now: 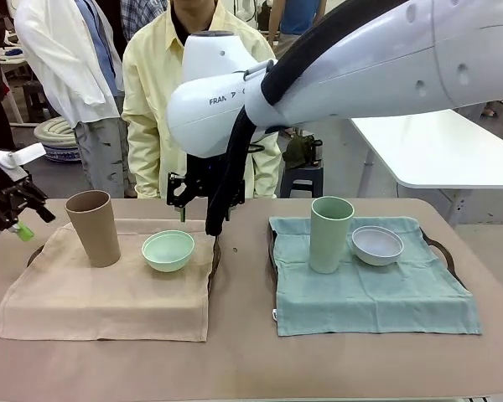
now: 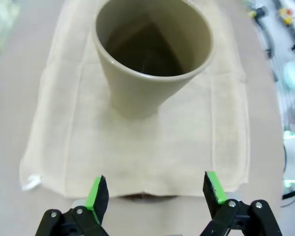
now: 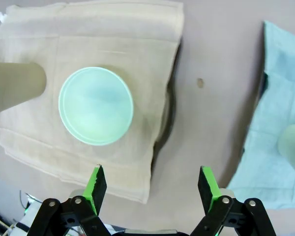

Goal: Set up a tray with a mat and arrange the tableware.
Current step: Place the Picnic Bowl and Reusable plastic cup back onto the Handle tray in front of the human's position.

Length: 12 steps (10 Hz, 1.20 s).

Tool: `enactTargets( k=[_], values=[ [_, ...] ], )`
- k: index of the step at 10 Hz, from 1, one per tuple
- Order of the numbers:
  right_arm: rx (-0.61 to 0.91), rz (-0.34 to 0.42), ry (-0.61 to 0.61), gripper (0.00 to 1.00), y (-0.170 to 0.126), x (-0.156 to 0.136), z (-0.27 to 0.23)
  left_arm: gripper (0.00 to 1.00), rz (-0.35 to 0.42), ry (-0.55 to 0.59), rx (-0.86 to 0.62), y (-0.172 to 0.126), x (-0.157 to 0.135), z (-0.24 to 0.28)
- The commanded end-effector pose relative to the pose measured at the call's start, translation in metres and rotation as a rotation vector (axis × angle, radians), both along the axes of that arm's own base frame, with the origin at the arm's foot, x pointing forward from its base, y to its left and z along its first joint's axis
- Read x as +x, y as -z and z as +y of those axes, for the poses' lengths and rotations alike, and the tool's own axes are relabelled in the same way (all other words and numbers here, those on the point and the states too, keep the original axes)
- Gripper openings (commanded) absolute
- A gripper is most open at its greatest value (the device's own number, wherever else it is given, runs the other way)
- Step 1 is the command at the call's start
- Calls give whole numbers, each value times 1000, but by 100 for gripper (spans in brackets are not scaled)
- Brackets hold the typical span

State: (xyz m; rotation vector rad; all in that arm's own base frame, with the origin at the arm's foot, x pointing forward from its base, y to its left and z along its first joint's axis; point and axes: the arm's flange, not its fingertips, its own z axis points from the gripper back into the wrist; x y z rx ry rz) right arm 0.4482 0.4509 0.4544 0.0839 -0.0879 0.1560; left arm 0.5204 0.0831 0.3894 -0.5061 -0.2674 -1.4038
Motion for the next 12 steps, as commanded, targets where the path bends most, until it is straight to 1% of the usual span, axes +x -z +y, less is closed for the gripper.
enactTargets(
  k=[1,2,3,4,5,6,7,8,9,10,12],
  values=[
    [-61,9,67,96,-14,-17,-23,100,-22,-202,180,-23,-32,-37],
    [-84,32,99,96,-27,-21,-32,100,-96,-307,239,-39,-40,-47],
    [-105,45,125,96,-43,-27,-42,100,-133,-384,255,-55,-51,-62],
    [-103,39,143,96,-57,-29,-49,100,-177,-457,296,-67,-55,-78],
    [-88,30,151,96,-68,-33,-54,100,-195,-524,336,-78,-61,-94],
    [-73,22,156,96,-76,-36,-58,100,-177,-577,379,-89,-67,-108],
    [-72,30,164,96,-83,-39,-62,100,-156,-631,419,-106,-72,-118],
    [-92,69,183,96,-90,-39,-64,100,-139,-668,462,-123,-76,-127],
    [-111,108,198,96,-99,-39,-67,100,-143,-671,464,-139,-77,-134],
    [-130,135,200,96,-109,-39,-66,100,-116,-694,488,-155,-77,-142],
    [-163,163,205,96,-129,-39,-69,100,-80,-719,470,-181,-78,-159]
  ],
)
